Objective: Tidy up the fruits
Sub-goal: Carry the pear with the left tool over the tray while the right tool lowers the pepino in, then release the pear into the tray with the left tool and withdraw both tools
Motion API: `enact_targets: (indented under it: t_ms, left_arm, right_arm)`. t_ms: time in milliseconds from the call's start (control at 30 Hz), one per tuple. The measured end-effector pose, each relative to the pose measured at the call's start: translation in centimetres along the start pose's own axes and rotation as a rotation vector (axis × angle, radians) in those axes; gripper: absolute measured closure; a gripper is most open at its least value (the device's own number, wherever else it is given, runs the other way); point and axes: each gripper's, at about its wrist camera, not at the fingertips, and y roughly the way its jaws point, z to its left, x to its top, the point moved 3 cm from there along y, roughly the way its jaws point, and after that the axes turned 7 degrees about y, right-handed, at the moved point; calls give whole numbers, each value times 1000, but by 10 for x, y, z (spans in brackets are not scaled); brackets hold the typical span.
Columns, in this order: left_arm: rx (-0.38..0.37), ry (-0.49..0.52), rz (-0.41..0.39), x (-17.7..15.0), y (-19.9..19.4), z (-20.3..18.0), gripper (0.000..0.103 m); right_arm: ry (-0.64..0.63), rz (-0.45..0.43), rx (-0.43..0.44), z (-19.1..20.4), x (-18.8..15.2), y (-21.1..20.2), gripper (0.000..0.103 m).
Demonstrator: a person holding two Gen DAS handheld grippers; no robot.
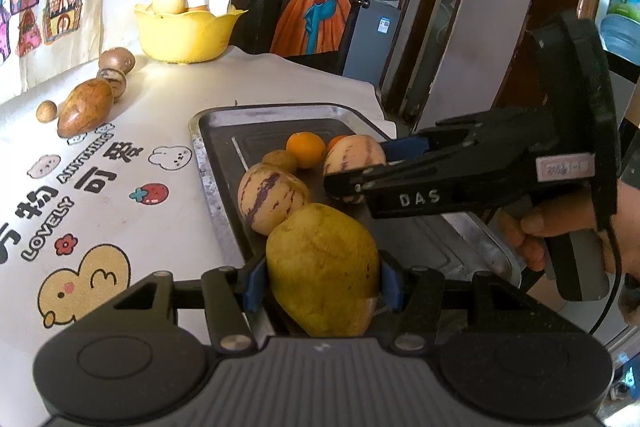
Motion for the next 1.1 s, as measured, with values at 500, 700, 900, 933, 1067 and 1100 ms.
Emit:
enact_targets:
  t_ms: [500, 700, 900, 933, 1067, 1100]
  left_arm:
    - [15, -108, -95, 3, -50, 16, 6]
    - [66, -139, -155, 5, -79, 30, 1]
    - [118, -132, -203, 9, -107, 35, 1]
    - [125, -131, -208, 10, -111, 36, 1]
    - [155, -119, -214, 9, -129, 38, 0]
    - [166, -115, -205, 8, -132, 38, 0]
  right_arm:
    - [85, -136, -52, 1, 17, -69, 18]
    - [90, -183, -108, 14, 17, -108, 8]
    - [86, -218, -113, 33, 15, -144, 1]
    - [87, -218, -116, 36, 15, -149, 1]
    - [96, -167, -141, 52, 9, -165, 1]
    - [99, -149, -142, 56, 7, -168, 1]
